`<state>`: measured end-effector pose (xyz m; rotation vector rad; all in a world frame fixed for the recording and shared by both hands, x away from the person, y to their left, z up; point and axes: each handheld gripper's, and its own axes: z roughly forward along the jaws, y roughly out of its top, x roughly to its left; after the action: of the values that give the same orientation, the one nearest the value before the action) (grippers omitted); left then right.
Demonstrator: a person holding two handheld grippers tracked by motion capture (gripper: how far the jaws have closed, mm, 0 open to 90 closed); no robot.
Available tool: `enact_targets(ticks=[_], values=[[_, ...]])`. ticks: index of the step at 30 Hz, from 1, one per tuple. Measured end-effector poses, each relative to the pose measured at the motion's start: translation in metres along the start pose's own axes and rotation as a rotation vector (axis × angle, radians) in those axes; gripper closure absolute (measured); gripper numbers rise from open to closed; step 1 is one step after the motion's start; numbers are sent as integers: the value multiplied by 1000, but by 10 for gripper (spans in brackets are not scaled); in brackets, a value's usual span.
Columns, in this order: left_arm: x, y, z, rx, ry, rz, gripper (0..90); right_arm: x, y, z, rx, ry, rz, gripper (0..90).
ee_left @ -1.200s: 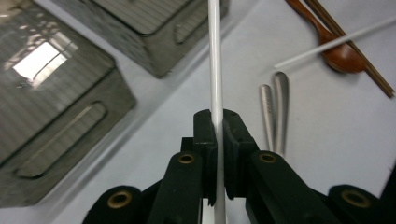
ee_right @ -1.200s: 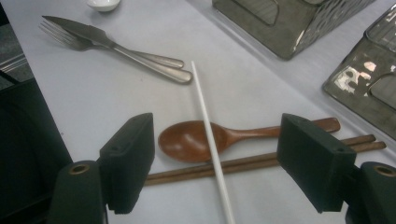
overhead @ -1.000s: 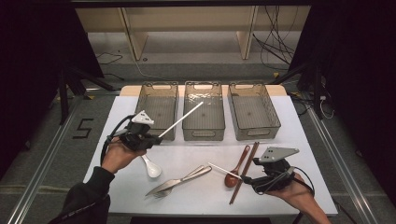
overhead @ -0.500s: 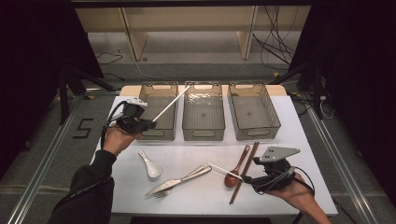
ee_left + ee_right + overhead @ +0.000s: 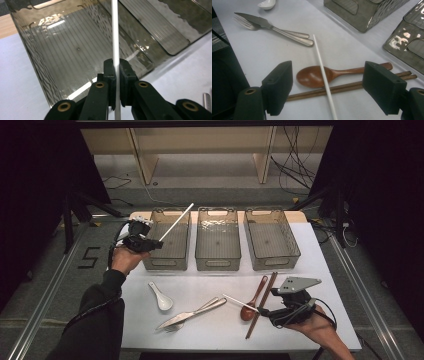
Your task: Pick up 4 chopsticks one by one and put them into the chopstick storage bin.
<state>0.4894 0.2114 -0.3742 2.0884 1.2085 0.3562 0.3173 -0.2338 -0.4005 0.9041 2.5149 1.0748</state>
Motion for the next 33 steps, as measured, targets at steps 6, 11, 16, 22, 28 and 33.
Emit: enact_targets(ticks=[6,11,16,22,28,33], values=[[9,-1,9,17,14,-32,853,0,0,0,1,2,1,253],[16,-2,16,31,20,-55,853,0,0,0,-1,2,-2,253],[21,0,20,37,30,-76,853,0,0,0,-1,2,-3,253],[24,1,27,62,37,-98,852,0,0,1,1,4,-5,254],[28,1,33,88,46,-111,852,0,0,1,2,5,-3,255],[30,1,37,94,51,-133,850,0,0,1,0,5,-6,255]])
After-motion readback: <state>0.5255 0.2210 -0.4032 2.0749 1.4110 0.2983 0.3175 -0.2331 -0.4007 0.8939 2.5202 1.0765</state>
